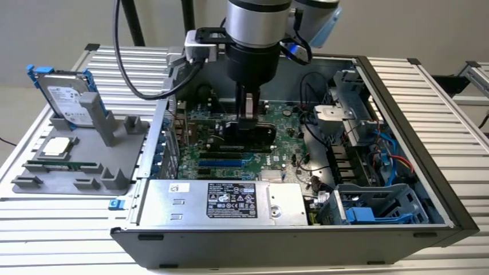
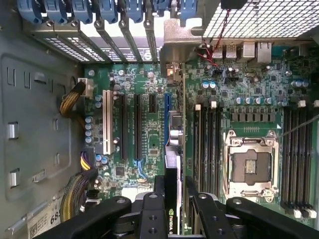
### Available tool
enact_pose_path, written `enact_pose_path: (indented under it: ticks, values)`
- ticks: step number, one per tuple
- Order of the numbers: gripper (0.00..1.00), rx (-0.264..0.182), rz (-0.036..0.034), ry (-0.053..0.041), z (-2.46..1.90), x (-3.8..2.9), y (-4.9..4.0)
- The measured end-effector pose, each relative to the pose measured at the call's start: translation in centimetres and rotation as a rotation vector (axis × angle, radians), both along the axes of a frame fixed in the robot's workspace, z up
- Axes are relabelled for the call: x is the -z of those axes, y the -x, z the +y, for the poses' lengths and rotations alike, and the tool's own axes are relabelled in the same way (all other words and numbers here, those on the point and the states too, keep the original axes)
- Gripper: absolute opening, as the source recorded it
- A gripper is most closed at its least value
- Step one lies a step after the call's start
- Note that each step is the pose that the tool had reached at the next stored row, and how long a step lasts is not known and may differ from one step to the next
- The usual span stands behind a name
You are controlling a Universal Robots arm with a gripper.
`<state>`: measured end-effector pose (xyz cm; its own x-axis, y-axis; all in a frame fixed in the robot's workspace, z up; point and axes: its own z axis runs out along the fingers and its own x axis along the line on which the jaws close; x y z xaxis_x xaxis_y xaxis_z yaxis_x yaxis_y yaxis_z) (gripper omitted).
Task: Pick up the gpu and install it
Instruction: 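Insert the gpu into the slot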
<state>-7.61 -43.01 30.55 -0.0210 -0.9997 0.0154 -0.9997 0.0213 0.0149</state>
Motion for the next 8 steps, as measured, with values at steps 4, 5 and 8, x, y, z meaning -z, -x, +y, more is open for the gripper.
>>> enact_pose_path:
  ticks: [4,5,8]
  values:
    - [0.00,0.000,0.0000,-0.0001,-0.36,0.71,0.39]
    - [0.00,0.000,0.0001,0.0001,-0.46,0.90,0.48]
    - [0.00,0.000,0.0000,-0.0001,-0.69,1.44,0.76]
